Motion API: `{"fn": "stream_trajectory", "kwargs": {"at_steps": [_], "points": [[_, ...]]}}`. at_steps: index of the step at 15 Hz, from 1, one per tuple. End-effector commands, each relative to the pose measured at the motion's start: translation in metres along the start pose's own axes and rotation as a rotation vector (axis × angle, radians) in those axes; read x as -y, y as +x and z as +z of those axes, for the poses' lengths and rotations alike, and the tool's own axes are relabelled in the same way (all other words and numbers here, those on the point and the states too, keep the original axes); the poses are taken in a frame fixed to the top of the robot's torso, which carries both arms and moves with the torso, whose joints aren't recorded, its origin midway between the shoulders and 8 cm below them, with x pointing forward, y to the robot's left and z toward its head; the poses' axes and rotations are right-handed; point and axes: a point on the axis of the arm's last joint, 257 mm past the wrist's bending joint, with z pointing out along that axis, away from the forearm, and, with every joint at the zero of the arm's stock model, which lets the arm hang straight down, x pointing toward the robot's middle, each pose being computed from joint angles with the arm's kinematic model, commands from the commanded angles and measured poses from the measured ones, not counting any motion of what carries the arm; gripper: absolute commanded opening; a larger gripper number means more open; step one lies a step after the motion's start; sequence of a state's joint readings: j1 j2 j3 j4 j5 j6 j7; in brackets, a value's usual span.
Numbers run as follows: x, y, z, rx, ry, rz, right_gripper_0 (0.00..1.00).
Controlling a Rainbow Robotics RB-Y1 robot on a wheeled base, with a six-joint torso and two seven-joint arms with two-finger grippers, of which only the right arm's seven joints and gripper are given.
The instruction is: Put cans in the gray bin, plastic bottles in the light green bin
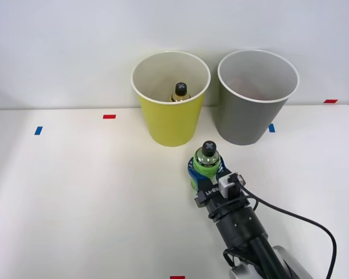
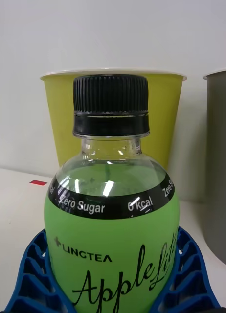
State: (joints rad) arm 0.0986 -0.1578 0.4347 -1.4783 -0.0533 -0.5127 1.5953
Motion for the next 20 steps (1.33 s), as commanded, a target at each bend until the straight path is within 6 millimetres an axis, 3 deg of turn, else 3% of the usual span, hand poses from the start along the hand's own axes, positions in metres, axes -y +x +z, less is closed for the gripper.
{"fn": "stream_trajectory", "kwargs": {"at_steps": [1,5,9,12,16,20], "points": [[-0.001,-0.017,-0.013,0.023,-0.006,-0.002,0.0],[-0.015,-0.063,-0.022,-0.053,-0.053,0.008,0.0],[-0.028,-0.132,-0.011,0.0,-0.081,0.112,0.0],[-0.029,-0.16,-0.004,0.054,-0.09,0.136,0.0],[-0.027,-0.203,0.026,0.148,-0.1,0.172,0.0],[-0.018,-0.241,0.055,0.127,-0.088,0.197,0.0]]}}
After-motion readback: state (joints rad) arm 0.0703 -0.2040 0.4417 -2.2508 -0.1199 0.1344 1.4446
